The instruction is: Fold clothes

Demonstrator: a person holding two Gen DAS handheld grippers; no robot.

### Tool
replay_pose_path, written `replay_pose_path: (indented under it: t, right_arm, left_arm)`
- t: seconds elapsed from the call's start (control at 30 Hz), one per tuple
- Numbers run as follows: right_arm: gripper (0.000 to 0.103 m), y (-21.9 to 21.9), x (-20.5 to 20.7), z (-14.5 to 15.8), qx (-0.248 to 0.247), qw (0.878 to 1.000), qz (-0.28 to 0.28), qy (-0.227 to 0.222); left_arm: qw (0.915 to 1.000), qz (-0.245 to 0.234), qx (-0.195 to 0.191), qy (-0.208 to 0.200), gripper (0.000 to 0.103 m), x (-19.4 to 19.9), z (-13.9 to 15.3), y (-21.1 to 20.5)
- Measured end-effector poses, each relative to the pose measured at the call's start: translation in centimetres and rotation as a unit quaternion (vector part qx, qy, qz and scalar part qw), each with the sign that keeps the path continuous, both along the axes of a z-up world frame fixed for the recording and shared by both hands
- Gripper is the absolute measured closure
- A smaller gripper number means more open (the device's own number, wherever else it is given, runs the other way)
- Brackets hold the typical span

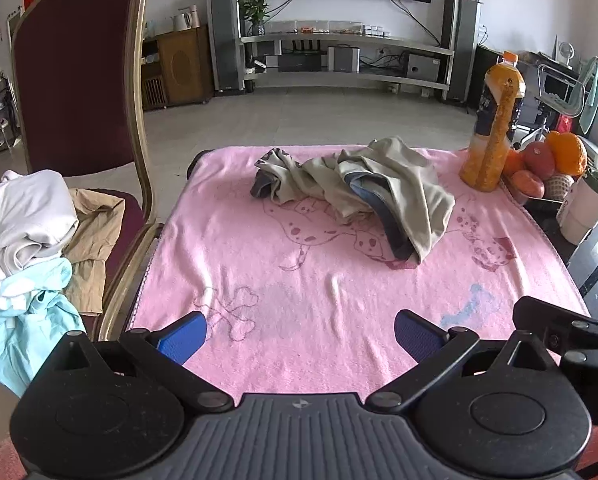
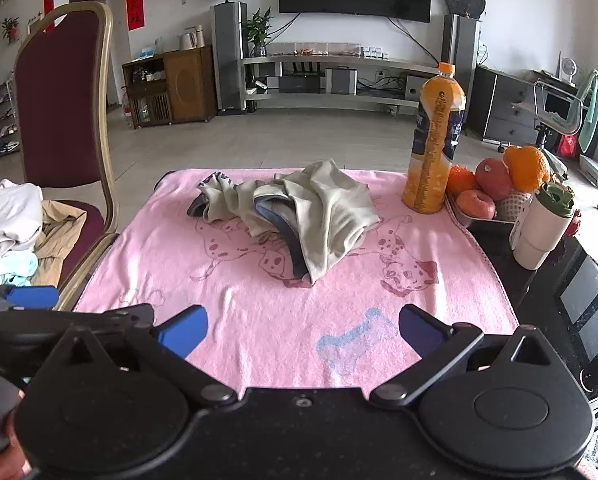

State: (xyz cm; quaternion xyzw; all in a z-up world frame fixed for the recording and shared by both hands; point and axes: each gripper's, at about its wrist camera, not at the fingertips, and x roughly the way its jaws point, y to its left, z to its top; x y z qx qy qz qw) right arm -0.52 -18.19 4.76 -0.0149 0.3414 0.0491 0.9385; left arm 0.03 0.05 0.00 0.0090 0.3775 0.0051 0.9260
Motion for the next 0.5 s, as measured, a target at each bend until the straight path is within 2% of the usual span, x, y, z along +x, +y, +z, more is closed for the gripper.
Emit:
replay_pose_path:
  t: [0.2,0.5]
  right_arm:
    - [0.0,-0.09,0.29,-0.16,0.012,1.0,-0.001,0.011]
    - [0.0,-0.19,0.57,-0.39,0.023,1.0,-0.003,0.021]
  left_arm:
    - [1.0,-0.002,0.004,0.007,0.001,0.56,-0.02,0.78]
    - [0.9999,0.001,0.015,-0.004,0.001,0.25,-0.19,0.16]
